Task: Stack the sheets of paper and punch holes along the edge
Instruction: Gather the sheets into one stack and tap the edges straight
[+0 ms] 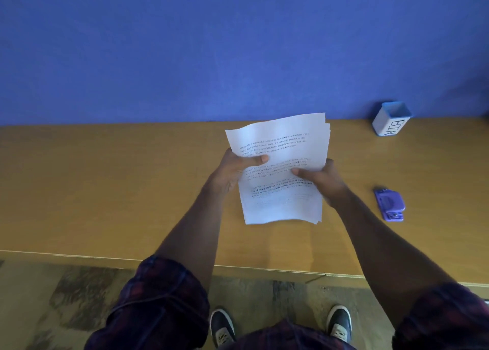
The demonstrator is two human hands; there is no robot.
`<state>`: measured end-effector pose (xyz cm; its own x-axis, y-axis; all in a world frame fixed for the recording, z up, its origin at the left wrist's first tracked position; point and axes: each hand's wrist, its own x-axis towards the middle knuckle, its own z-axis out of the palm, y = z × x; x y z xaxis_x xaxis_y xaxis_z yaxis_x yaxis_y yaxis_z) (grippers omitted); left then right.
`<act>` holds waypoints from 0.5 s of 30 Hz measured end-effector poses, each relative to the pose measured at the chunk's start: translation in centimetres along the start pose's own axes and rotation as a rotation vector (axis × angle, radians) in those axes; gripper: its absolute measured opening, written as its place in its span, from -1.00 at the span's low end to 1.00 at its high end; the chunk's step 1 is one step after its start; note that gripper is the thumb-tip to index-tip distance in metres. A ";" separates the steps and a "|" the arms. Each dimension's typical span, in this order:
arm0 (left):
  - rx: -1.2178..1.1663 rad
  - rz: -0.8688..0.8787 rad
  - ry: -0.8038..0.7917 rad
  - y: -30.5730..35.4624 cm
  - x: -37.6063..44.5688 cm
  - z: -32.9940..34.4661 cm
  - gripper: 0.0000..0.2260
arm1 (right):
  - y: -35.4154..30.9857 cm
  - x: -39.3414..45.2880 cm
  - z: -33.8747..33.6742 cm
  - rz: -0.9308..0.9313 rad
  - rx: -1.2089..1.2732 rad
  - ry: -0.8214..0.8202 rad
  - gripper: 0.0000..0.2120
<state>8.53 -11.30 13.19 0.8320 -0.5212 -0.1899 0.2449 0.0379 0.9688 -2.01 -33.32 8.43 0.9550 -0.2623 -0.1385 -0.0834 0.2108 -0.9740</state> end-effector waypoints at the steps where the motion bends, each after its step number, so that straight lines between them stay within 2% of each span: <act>1: 0.000 0.029 -0.001 0.6 -0.1 0.0 -0.53 | -0.5 0.1 0.2 -0.023 0.008 0.015 -0.70; 6: -0.037 0.120 -0.007 1.7 -0.2 -0.8 -0.59 | -1.6 0.3 0.8 -0.137 0.080 0.014 -0.74; 10: 0.020 -0.020 0.139 -1.8 -1.1 -0.6 -0.67 | 0.9 -1.0 0.1 -0.048 0.038 0.055 -0.72; 13: 0.164 -0.111 0.149 -4.8 -1.8 0.3 -0.73 | 2.1 -2.0 -0.1 -0.035 0.059 0.087 -0.74; 15: 0.171 -0.120 0.196 -5.0 -1.5 0.7 -0.75 | 1.6 -1.8 0.3 -0.037 0.042 0.119 -0.76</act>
<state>5.70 -11.26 8.74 0.8866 -0.3383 -0.3154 0.2732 -0.1673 0.9473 -3.77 -32.22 7.17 0.9163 -0.3802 -0.1259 -0.0346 0.2379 -0.9707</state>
